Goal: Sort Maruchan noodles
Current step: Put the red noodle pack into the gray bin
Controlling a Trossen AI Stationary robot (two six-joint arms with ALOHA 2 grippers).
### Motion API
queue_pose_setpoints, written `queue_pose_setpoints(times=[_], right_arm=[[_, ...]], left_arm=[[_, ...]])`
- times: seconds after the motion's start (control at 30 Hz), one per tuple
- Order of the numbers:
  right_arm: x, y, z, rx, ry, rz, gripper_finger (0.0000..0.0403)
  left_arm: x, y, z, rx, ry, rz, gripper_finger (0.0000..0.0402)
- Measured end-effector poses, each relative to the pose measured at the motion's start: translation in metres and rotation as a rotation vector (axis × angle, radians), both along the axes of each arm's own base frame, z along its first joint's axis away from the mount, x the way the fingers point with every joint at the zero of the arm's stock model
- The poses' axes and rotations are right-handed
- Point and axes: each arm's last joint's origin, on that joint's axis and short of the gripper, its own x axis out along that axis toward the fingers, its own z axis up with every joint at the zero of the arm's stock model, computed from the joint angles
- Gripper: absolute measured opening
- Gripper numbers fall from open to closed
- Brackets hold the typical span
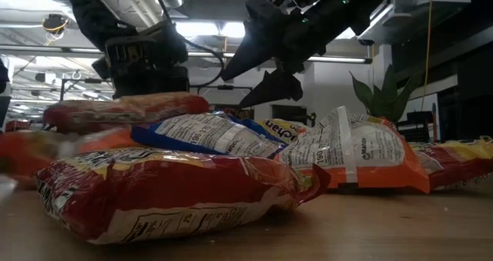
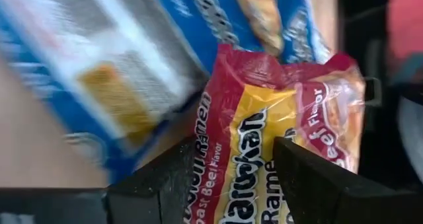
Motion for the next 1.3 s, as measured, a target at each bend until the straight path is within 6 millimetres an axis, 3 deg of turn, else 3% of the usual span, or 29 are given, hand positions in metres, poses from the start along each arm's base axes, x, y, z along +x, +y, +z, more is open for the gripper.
queue_pose_setpoints(times=[0.23, 0.4, 0.57, 0.8, 1.03, 1.3], right_arm=[[0.000, -0.001, 0.000, -0.023, 0.000, -0.007, 0.0340], [0.000, -0.001, 0.000, -0.032, 0.001, -0.007, 0.0340], [0.000, -0.001, 0.000, -0.034, 0.001, -0.010, 0.0340], [0.000, 0.000, 0.000, -0.034, 0.001, -0.009, 0.0340], [0.000, 0.000, 0.000, -0.033, 0.001, -0.010, 0.0340], [0.000, 0.000, 0.000, -0.034, 0.001, -0.011, 0.0340]], left_arm=[[0.003, -0.002, -0.001, -0.069, -0.043, -0.056, 0.0196], [0.004, -0.002, -0.001, -0.060, -0.042, -0.051, 0.0167], [0.005, -0.007, -0.002, -0.018, -0.046, -0.061, 0.0116], [0.006, -0.012, -0.002, 0.003, -0.043, -0.071, 0.0011], [0.005, -0.011, 0.005, -0.074, -0.009, -0.009, 0.0002], [-0.005, 0.000, 0.037, -0.197, -0.038, 0.111, 0.0001]])
